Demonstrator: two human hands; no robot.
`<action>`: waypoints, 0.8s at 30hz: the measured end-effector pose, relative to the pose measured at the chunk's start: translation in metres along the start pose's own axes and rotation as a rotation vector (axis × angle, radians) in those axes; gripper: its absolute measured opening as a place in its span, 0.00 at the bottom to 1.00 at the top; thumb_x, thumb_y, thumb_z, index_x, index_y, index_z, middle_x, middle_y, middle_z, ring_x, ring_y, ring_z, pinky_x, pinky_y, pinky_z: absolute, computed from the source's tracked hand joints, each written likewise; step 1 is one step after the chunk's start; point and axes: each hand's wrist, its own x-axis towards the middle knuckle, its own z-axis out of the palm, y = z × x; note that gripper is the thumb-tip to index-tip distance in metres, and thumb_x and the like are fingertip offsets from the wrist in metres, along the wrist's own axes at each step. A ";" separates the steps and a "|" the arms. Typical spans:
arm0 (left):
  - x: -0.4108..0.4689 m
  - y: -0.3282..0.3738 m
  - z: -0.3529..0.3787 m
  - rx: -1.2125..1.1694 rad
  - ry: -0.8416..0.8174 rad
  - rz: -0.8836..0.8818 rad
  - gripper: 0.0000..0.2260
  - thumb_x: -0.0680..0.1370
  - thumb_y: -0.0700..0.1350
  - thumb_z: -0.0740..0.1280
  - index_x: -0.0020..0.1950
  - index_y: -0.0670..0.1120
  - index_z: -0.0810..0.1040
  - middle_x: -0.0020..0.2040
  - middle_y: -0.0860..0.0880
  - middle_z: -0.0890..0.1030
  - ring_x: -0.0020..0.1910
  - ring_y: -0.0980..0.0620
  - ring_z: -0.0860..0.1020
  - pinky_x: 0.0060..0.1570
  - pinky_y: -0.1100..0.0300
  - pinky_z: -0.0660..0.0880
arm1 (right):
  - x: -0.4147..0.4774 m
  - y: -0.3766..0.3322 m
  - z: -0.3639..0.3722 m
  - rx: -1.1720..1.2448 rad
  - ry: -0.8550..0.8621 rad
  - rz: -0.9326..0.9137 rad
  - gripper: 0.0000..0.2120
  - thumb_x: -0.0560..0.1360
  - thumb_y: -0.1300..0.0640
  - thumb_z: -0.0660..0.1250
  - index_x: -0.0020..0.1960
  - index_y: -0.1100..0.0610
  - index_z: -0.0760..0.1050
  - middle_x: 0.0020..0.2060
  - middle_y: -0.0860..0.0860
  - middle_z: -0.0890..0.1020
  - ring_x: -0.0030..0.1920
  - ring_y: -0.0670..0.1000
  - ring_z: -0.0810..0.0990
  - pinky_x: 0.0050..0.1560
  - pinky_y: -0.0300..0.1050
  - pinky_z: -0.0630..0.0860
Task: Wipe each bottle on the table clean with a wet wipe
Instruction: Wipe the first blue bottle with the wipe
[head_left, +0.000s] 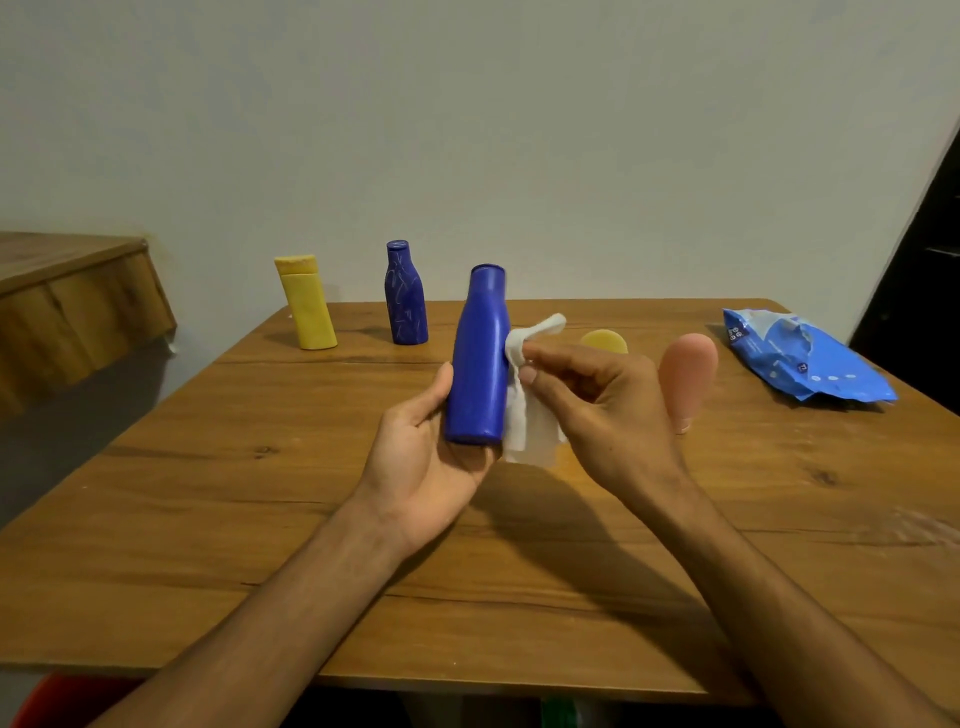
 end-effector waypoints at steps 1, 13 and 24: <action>-0.001 -0.001 0.001 0.006 -0.003 -0.002 0.19 0.80 0.49 0.60 0.68 0.42 0.74 0.54 0.41 0.82 0.48 0.49 0.82 0.57 0.56 0.74 | -0.001 0.000 0.001 0.005 -0.013 0.003 0.13 0.74 0.60 0.69 0.59 0.56 0.79 0.50 0.44 0.82 0.52 0.41 0.81 0.52 0.37 0.79; 0.006 0.011 0.000 0.003 0.028 0.028 0.23 0.83 0.54 0.55 0.69 0.38 0.71 0.65 0.36 0.77 0.65 0.42 0.76 0.67 0.48 0.70 | -0.005 -0.002 0.003 -0.032 -0.304 -0.070 0.14 0.73 0.62 0.70 0.54 0.48 0.78 0.48 0.36 0.80 0.51 0.33 0.78 0.48 0.28 0.75; 0.015 0.003 -0.001 0.052 0.064 0.082 0.22 0.76 0.50 0.65 0.68 0.42 0.72 0.66 0.37 0.77 0.64 0.44 0.74 0.73 0.47 0.60 | -0.008 0.007 0.008 -0.172 0.022 -0.194 0.11 0.74 0.59 0.70 0.56 0.53 0.80 0.47 0.44 0.83 0.45 0.41 0.81 0.44 0.35 0.79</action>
